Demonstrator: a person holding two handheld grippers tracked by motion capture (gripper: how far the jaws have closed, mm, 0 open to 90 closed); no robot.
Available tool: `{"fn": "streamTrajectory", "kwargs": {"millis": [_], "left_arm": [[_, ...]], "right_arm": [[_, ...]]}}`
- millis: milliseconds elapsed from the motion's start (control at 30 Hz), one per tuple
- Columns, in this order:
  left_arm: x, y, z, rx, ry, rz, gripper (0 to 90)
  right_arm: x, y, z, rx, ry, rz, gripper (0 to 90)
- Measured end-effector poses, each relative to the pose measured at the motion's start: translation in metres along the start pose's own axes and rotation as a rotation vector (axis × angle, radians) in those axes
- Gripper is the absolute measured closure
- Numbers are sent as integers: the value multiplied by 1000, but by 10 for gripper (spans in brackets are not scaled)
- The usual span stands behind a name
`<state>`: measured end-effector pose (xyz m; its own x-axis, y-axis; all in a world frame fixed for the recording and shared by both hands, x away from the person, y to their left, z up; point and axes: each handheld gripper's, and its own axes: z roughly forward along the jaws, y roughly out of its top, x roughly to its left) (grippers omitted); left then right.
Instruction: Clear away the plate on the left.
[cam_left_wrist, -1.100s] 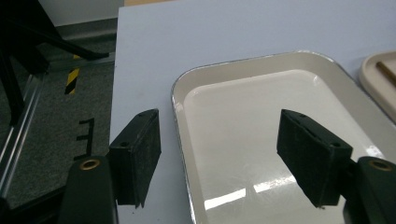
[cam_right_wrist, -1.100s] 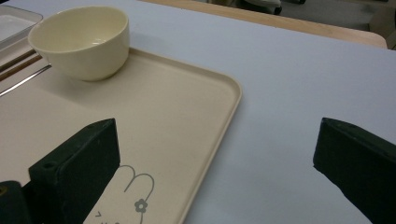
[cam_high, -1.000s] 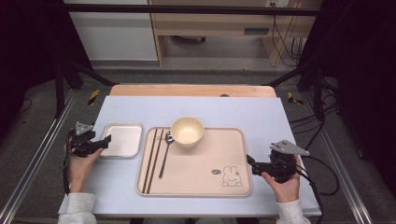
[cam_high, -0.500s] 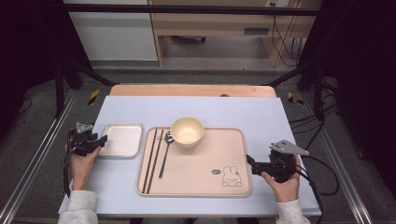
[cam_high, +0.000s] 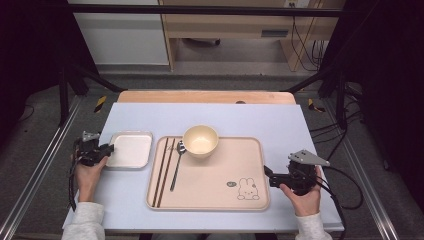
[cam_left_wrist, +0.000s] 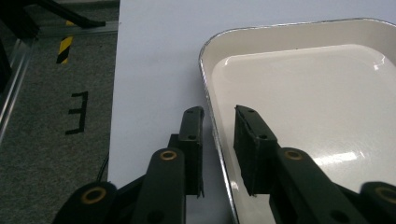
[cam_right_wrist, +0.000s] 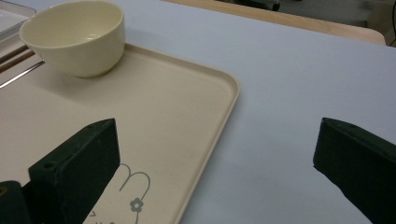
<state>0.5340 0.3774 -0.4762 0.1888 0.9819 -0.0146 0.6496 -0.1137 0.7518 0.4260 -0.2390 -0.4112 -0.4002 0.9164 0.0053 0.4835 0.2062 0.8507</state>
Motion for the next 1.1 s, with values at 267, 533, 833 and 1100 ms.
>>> {"fn": "streamTrajectory", "kwargs": {"millis": [267,533,833,1100], "left_arm": [[2,0,-2,18,-19,-50,809],[2,0,-5,21,-26,-103,830],[-1,4,-21,-61,-26,-120,878],[-7,7,-35,-122,-19,-110,889]], "right_arm": [[0,0,0,3,1,5,8],[0,-1,2,6,0,2,7],[0,-1,1,3,-4,-3,7],[0,0,-1,0,1,8,7]]}}
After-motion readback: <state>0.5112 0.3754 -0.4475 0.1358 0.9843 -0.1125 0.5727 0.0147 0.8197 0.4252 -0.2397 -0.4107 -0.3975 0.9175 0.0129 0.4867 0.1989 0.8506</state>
